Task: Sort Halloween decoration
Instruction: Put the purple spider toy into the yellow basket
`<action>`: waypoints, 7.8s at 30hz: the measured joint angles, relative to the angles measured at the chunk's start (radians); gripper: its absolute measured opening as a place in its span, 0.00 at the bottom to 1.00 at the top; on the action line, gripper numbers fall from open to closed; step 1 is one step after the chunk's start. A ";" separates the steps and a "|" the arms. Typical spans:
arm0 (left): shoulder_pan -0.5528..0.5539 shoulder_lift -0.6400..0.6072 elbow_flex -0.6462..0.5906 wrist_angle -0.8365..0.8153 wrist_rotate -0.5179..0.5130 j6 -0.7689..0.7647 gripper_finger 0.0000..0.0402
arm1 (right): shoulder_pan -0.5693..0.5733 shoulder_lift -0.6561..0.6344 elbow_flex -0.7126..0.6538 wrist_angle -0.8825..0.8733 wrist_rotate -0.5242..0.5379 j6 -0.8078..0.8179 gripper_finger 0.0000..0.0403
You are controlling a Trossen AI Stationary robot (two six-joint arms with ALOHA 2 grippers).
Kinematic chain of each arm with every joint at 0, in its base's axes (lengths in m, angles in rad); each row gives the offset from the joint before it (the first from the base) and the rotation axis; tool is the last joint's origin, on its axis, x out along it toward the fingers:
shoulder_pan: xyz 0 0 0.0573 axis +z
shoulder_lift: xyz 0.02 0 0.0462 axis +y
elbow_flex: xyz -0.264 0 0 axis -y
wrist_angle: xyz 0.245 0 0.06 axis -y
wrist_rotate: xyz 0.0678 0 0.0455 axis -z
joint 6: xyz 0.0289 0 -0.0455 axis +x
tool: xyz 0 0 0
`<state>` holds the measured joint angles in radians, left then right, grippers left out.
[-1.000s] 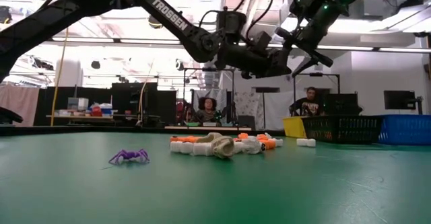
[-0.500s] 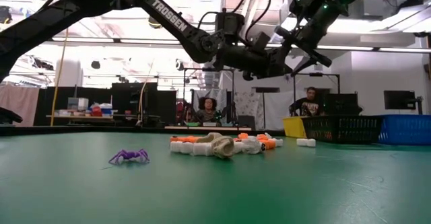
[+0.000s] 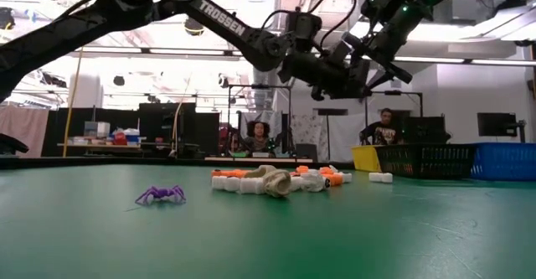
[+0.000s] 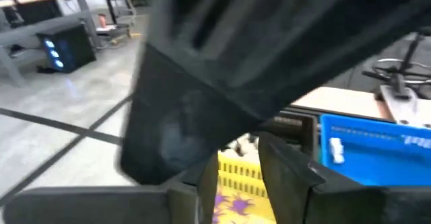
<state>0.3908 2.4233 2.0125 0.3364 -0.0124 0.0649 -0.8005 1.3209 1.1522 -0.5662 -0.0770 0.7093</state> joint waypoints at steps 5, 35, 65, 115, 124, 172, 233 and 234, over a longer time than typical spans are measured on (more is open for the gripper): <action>0.011 0.002 0.000 0.015 -0.008 -0.034 0.11 | 0.000 0.000 0.000 -0.004 0.001 -0.001 0.64; 0.015 0.140 0.190 -0.154 0.179 -0.006 0.11 | -0.013 0.006 -0.001 -0.110 0.151 -0.090 0.64; 0.002 0.140 0.188 -0.056 0.042 0.057 0.27 | 0.015 0.004 0.001 -0.089 0.084 -0.056 0.64; -0.006 0.004 0.189 -0.696 0.398 0.155 0.52 | -0.059 -0.073 -0.001 -0.009 0.223 -0.090 0.64; -0.021 -0.335 0.189 -1.026 0.433 0.335 0.46 | -0.125 -0.232 -0.001 -0.008 0.077 -0.188 0.64; -0.476 -2.111 -1.555 -0.394 -0.288 -0.280 0.45 | 1.123 0.536 0.002 0.760 0.189 -0.564 0.64; -1.210 -2.123 -1.757 -0.241 -0.782 -0.271 0.45 | 1.180 0.883 0.236 0.683 0.240 -0.527 0.64; -1.210 -2.123 -1.757 -0.241 -0.781 -0.278 0.45 | 1.180 0.883 0.236 0.683 0.241 -0.526 0.64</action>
<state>-0.8196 0.3004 0.2558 0.0952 -0.7937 -0.2132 0.3790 2.2040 1.3884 0.1165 0.1638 0.1833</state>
